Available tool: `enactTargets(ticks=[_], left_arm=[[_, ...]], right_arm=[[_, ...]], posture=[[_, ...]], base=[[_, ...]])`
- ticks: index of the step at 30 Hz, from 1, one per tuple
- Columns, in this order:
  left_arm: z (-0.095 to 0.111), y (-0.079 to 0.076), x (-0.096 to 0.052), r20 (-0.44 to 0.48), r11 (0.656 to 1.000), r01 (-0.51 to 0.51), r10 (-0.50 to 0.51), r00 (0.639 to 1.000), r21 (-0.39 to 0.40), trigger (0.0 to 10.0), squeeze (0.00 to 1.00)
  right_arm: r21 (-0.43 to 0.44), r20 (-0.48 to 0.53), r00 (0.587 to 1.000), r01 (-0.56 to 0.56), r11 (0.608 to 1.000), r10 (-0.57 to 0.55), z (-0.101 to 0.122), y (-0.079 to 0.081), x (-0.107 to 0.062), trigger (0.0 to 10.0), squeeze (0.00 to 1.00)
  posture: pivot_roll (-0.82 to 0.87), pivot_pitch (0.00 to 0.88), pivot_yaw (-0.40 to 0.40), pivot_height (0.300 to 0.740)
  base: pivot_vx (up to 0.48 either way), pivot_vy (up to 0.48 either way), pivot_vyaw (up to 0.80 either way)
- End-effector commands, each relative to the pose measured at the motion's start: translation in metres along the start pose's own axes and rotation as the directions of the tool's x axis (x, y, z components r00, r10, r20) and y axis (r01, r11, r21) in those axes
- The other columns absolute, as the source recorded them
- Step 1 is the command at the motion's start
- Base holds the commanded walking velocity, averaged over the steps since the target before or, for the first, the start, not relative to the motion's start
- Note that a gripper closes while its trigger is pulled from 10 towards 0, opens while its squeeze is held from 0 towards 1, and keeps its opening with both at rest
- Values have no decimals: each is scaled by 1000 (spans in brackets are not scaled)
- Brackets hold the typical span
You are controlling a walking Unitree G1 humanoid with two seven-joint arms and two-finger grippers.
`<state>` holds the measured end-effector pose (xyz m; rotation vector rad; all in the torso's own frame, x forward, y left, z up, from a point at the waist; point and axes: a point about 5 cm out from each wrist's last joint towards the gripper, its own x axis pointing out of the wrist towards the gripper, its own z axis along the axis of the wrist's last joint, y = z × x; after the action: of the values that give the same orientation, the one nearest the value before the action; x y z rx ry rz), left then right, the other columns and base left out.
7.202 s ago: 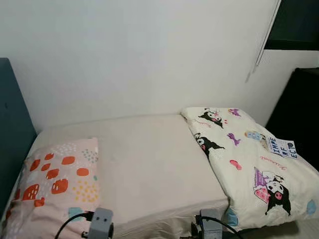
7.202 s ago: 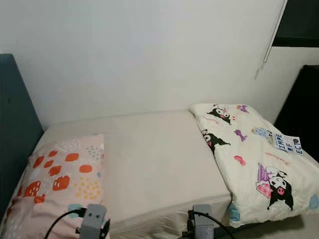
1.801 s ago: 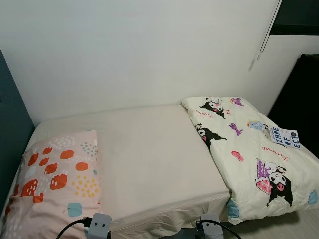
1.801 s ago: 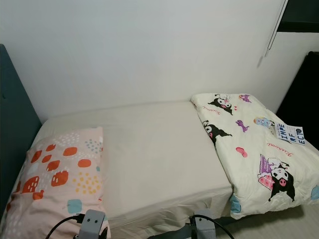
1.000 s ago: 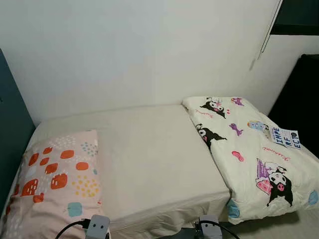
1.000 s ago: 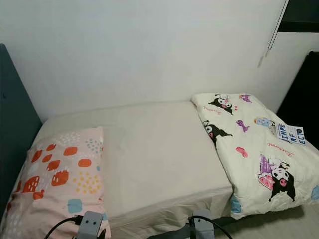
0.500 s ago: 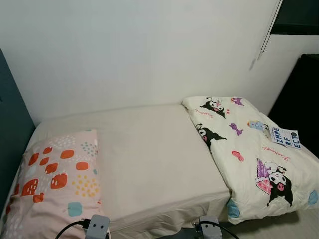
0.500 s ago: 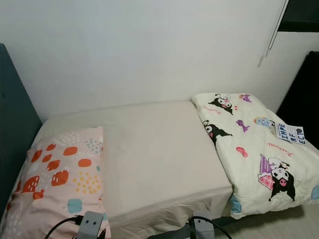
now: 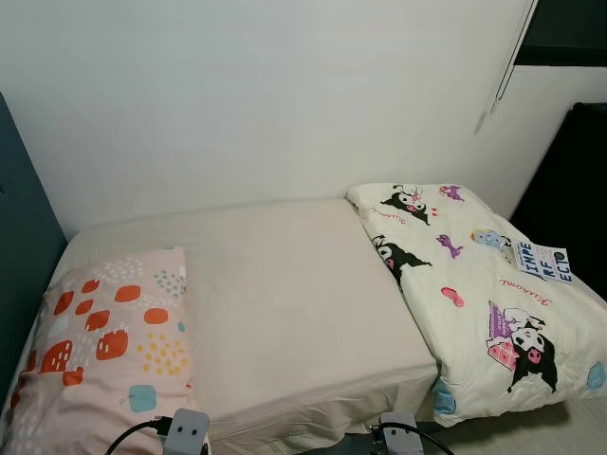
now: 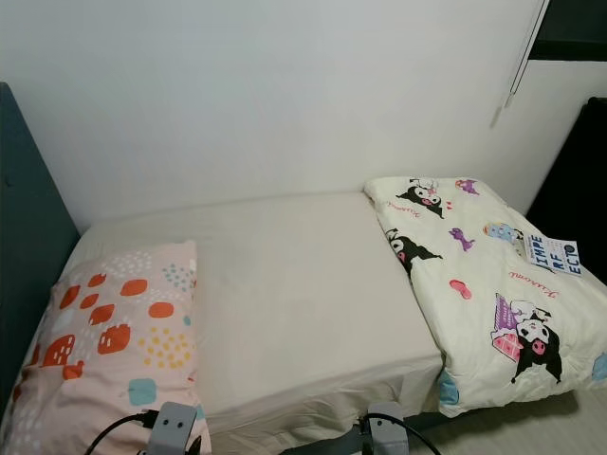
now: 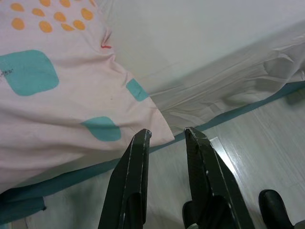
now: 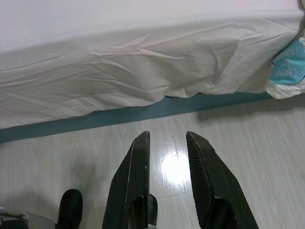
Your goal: Clean up the room
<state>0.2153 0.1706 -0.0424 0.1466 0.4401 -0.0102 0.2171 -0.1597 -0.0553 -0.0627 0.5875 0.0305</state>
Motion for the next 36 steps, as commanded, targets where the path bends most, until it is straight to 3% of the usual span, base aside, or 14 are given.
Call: enactTargets(ticks=[1, 36], left_arm=[[-6, 0, -2, -30, 1000, 10, -10, 1000, 11, 10000, 0], [-5, 1, -3, -18, 1000, 8, -7, 1000, 13, 10000, 0]], right_arm=[[-7, -33, 999, 1, 1000, -2, -8, -1, -3, 10000, 0], [-3, -34, 999, -2, 1000, 2, -8, 0, -2, 10000, 0]], posture=[[49, 82, -59, 740], [48, 87, -54, 740]], base=[[0, 0, 0], [0, 0, 0]])
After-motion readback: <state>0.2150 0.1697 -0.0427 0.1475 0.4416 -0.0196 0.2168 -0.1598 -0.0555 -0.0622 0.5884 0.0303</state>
